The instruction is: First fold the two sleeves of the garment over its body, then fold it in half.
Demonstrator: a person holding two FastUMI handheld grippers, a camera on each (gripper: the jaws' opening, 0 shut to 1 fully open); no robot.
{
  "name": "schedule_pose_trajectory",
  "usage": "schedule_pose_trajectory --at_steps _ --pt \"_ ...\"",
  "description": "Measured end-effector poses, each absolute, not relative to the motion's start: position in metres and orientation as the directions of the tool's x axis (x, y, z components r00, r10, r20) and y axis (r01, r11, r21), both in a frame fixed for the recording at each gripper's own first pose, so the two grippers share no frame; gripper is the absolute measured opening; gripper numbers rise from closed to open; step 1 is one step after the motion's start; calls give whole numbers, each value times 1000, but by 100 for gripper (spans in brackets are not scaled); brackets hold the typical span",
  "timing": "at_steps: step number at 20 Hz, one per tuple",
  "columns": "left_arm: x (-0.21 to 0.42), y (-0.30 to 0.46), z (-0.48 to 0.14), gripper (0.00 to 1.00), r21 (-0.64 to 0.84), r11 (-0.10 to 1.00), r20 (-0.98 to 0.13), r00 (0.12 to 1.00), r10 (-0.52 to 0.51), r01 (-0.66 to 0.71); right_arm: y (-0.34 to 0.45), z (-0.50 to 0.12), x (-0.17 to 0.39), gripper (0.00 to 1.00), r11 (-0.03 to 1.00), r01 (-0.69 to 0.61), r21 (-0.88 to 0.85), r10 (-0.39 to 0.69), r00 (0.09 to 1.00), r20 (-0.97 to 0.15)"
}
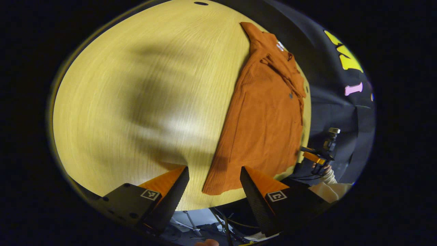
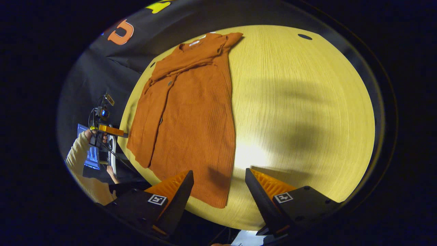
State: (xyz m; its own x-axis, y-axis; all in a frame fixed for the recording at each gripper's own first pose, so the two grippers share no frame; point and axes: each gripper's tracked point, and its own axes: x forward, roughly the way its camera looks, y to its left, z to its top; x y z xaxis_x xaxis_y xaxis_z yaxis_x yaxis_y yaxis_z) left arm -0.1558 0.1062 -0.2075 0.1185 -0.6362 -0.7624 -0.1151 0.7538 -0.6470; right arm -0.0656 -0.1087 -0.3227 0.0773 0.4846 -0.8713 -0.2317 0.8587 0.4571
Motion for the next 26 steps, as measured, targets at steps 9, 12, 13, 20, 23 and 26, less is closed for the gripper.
schedule_pose_trajectory --at_steps 9,12,13,20,23,26 --pt "-192 92 -200 91 -711 696 -703 91 -705 -103 -66 -327 -80 93 793 -127 596 592 -67 -803" --pt "-199 89 -208 76 -663 748 -748 88 -658 -36 -58 -334 -77 80 801 -140 583 577 -84 -813" --pt "-199 90 -209 70 -648 761 -760 94 -643 -28 -58 -336 -76 80 805 -125 580 574 -86 -815" --pt "-208 96 -220 29 -603 791 -797 119 -592 -102 -61 -343 -68 41 816 -79 572 563 -109 -819" --pt "-208 95 -217 11 -582 804 -812 119 -571 -118 -59 -344 -73 11 814 -60 578 571 -107 -814" --pt "-208 91 -221 5 -528 846 -845 139 -516 -68 -59 -343 -73 12 811 -74 581 575 -86 -813"
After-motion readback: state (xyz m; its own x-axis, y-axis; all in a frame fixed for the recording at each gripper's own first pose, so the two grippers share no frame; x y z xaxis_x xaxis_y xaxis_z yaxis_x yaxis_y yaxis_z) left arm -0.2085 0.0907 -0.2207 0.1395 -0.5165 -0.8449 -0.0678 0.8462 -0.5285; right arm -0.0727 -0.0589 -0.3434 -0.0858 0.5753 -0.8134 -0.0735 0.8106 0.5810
